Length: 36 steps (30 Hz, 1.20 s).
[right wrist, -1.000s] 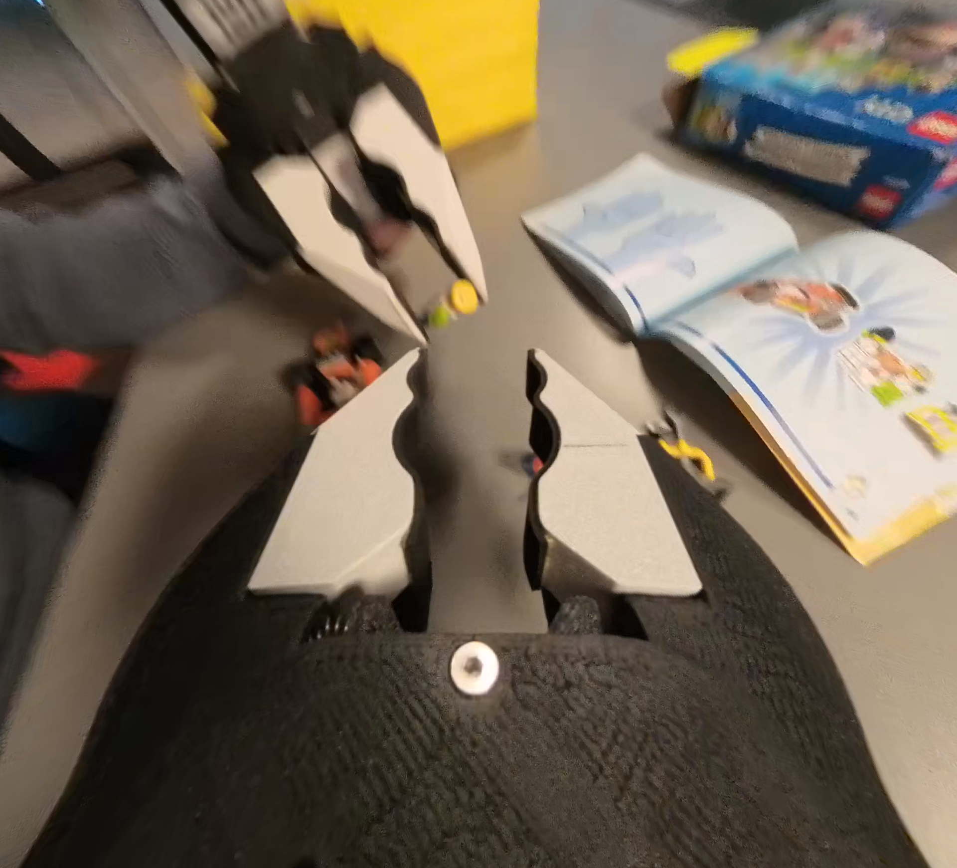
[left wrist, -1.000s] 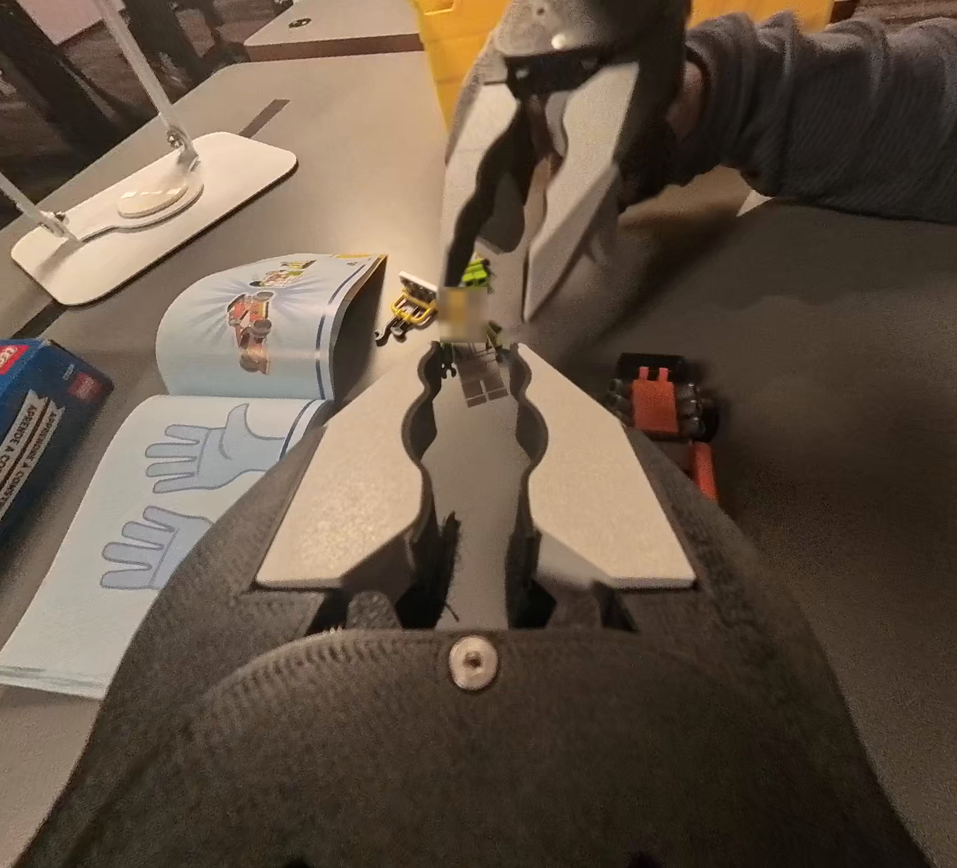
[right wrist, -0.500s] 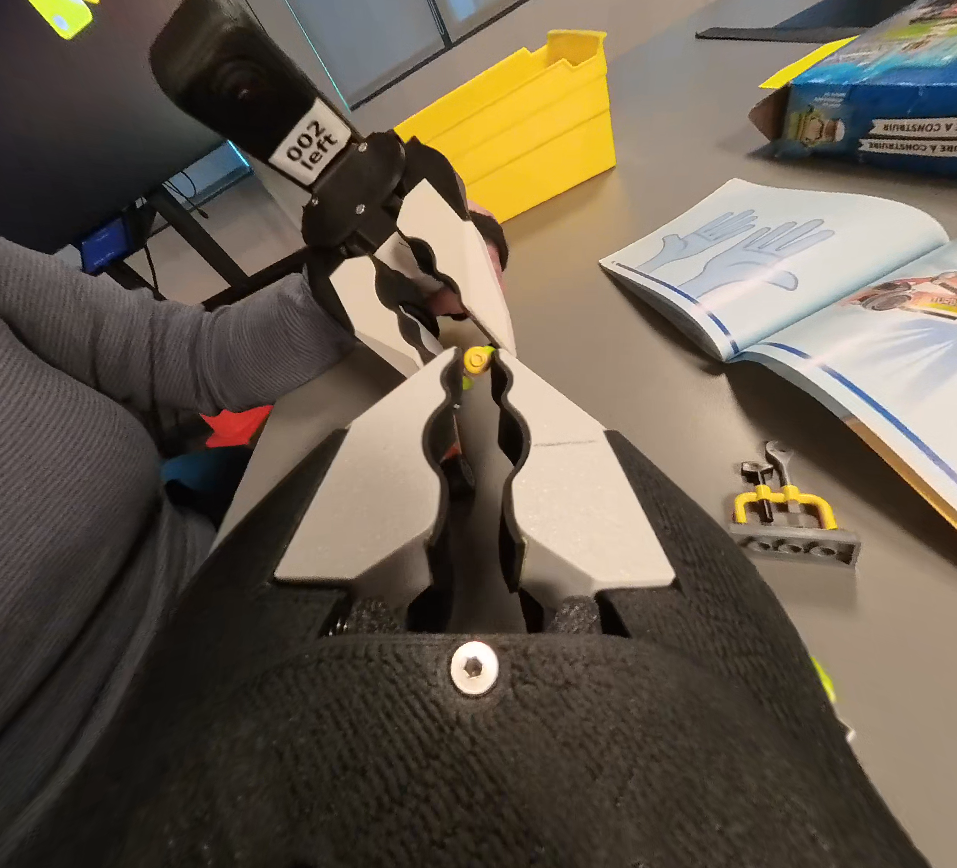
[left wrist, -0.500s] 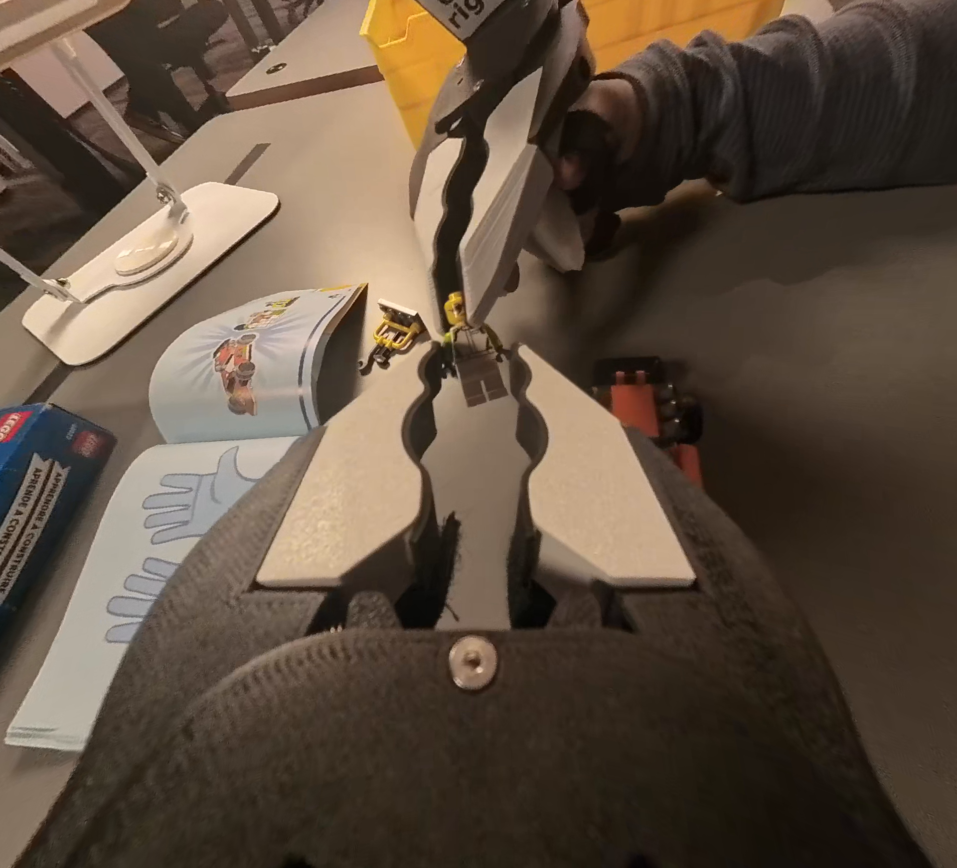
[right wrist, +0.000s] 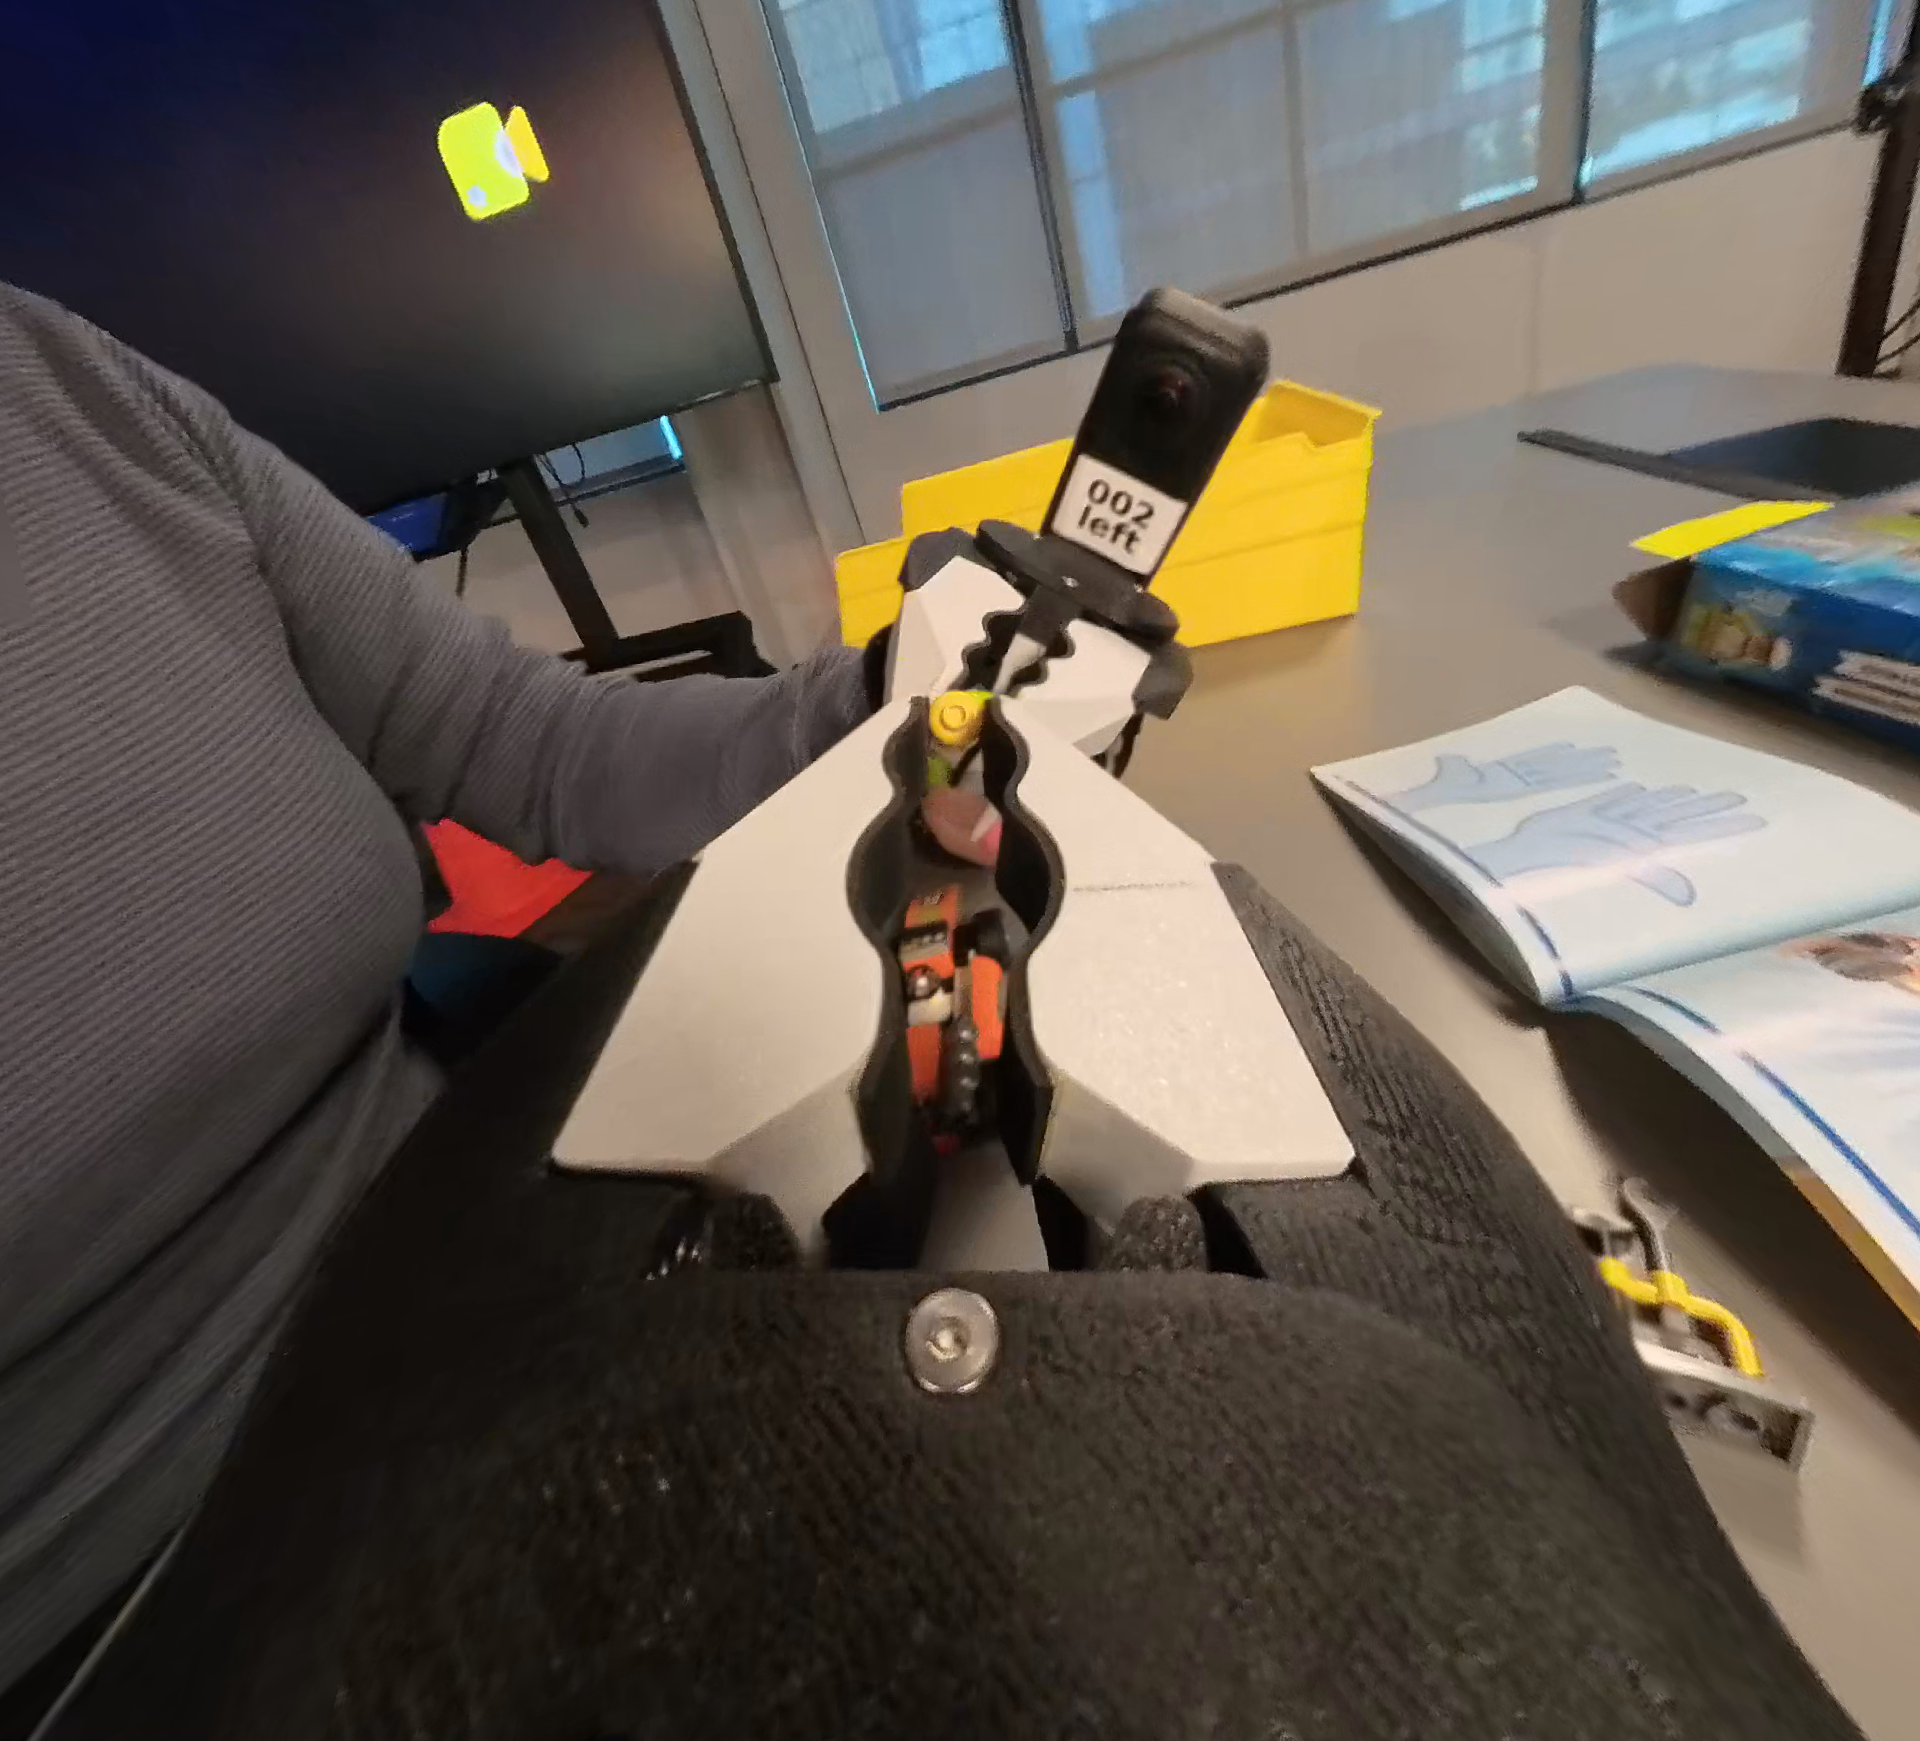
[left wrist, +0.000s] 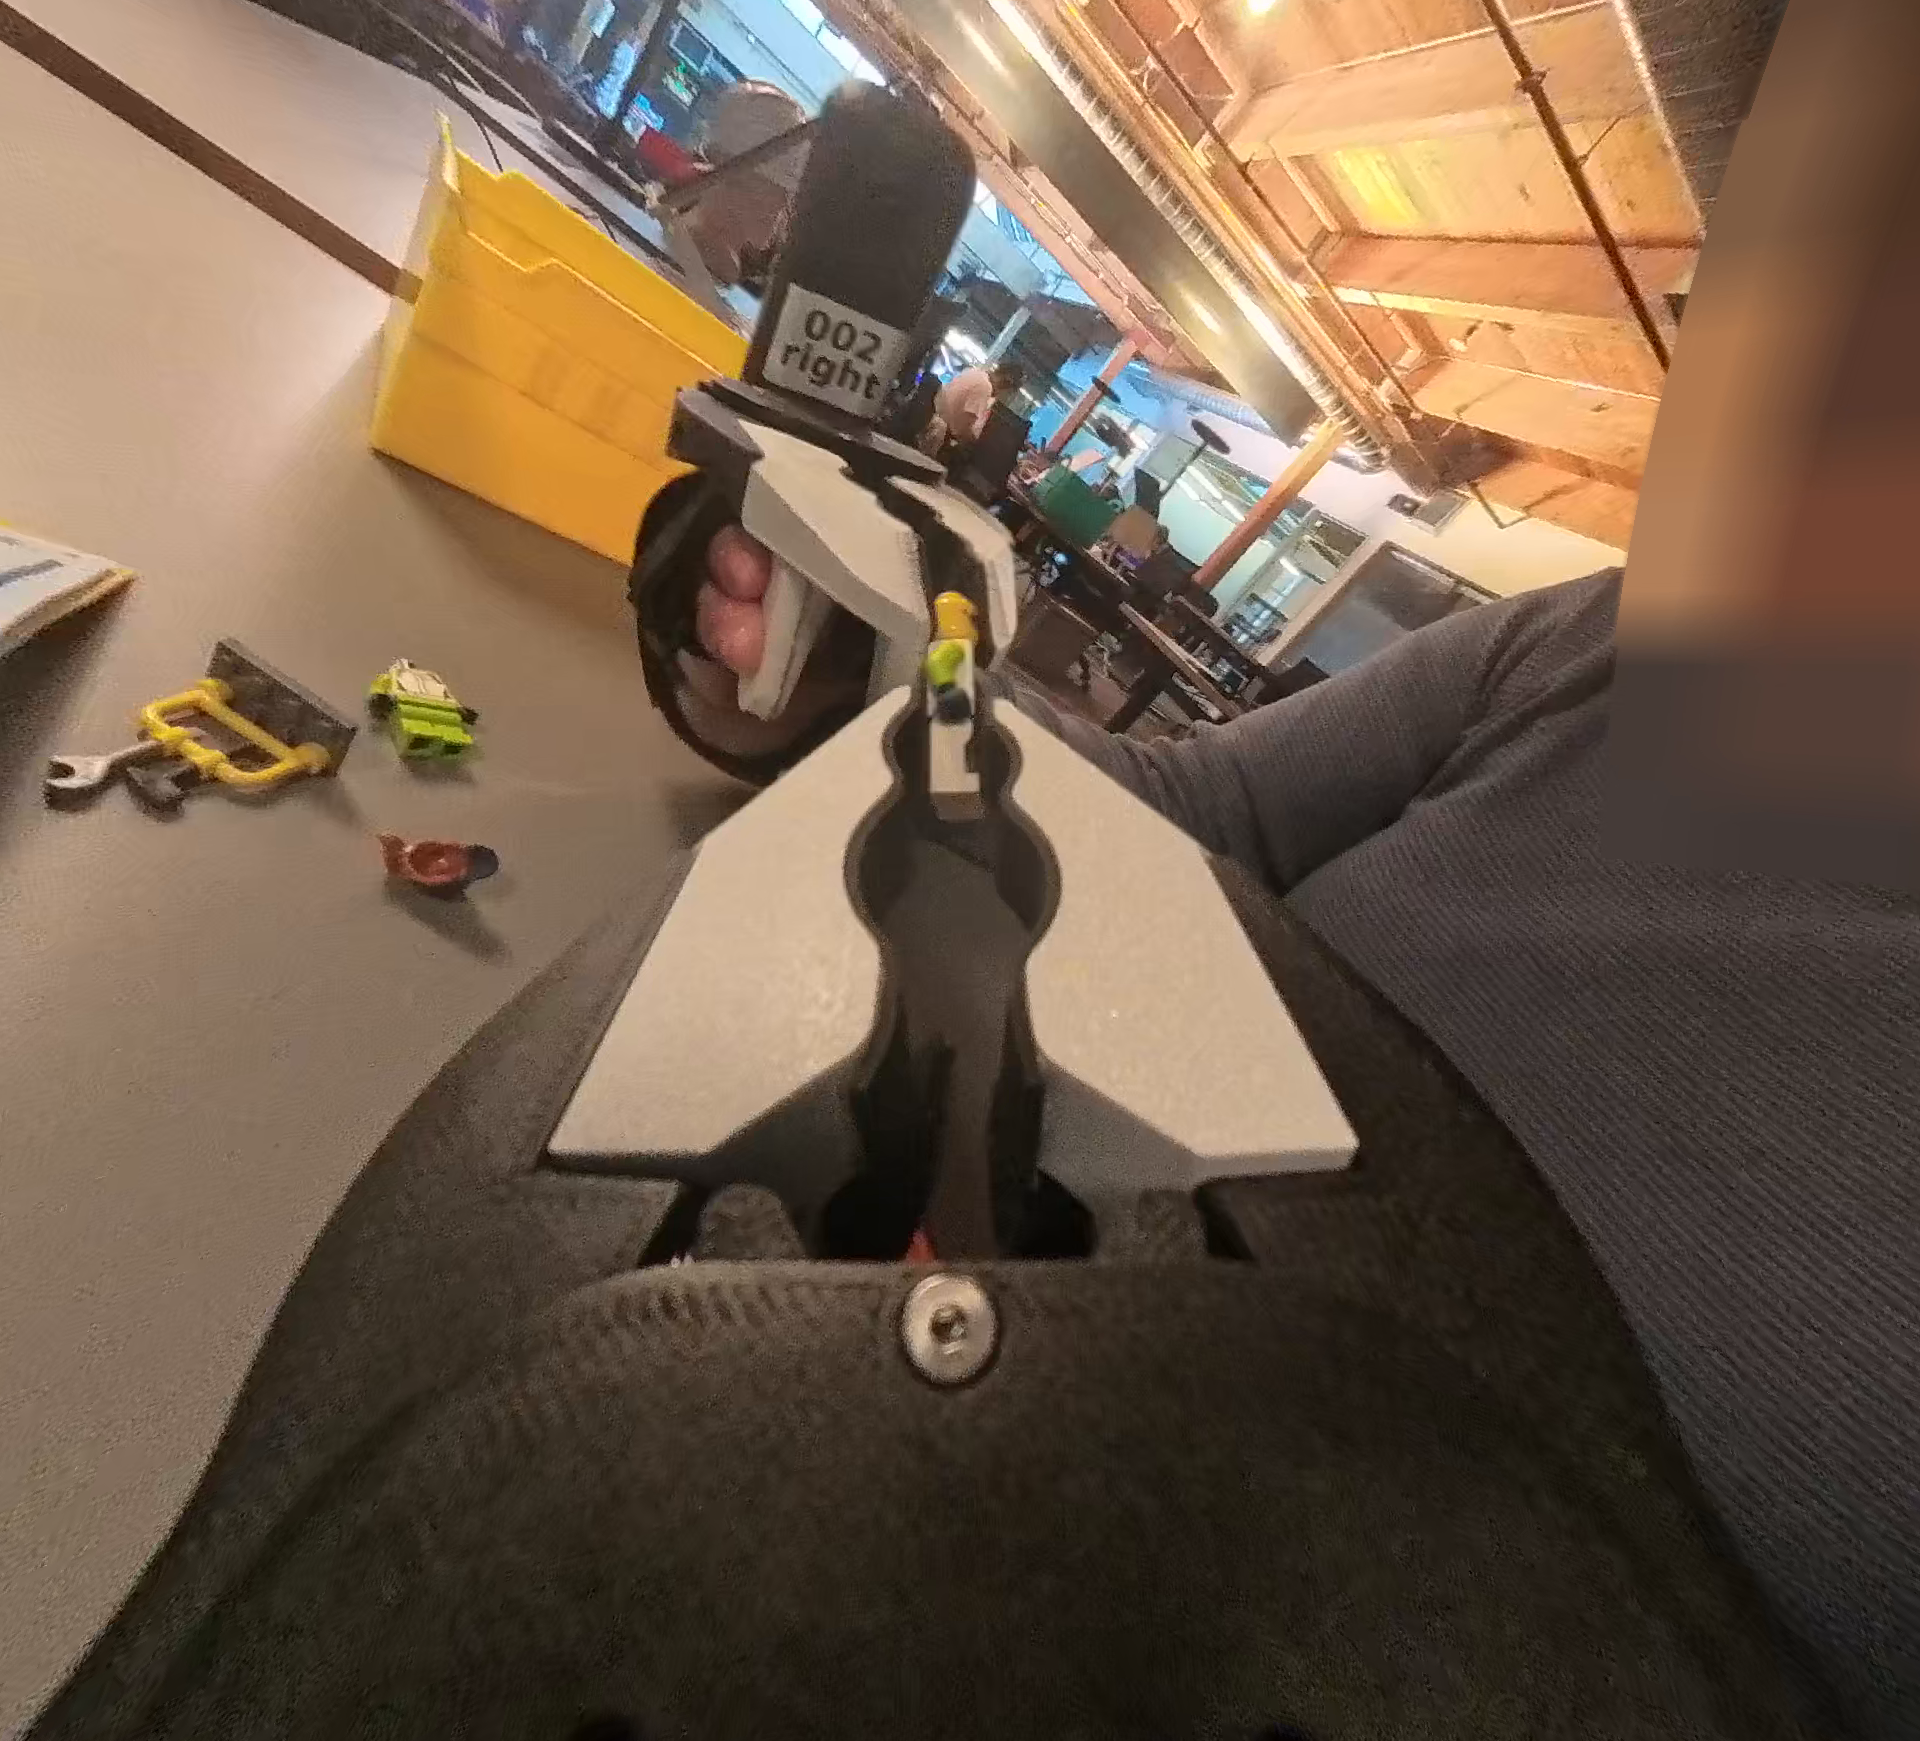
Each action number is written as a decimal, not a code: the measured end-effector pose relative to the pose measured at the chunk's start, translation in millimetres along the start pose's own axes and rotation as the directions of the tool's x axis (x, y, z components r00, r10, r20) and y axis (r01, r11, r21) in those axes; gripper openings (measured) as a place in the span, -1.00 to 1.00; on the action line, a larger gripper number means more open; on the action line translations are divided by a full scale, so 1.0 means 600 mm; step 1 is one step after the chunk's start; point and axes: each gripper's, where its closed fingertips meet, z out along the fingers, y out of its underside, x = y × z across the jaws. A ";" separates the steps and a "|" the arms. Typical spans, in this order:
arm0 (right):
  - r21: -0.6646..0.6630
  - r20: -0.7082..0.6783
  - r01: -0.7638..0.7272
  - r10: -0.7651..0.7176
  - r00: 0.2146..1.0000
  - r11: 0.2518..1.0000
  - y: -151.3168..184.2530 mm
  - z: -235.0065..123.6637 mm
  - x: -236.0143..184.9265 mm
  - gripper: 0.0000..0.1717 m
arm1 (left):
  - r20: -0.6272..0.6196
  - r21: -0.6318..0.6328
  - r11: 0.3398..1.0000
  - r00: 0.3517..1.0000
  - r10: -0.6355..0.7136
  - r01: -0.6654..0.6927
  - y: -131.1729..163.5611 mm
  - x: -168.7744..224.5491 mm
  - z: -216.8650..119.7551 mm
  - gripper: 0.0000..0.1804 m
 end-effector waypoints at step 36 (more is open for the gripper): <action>-0.296 -0.223 -0.090 0.023 0.974 0.951 0.077 0.012 0.040 -0.76 | 0.296 -0.371 0.847 0.816 0.496 -0.381 0.049 -0.063 -0.042 -0.93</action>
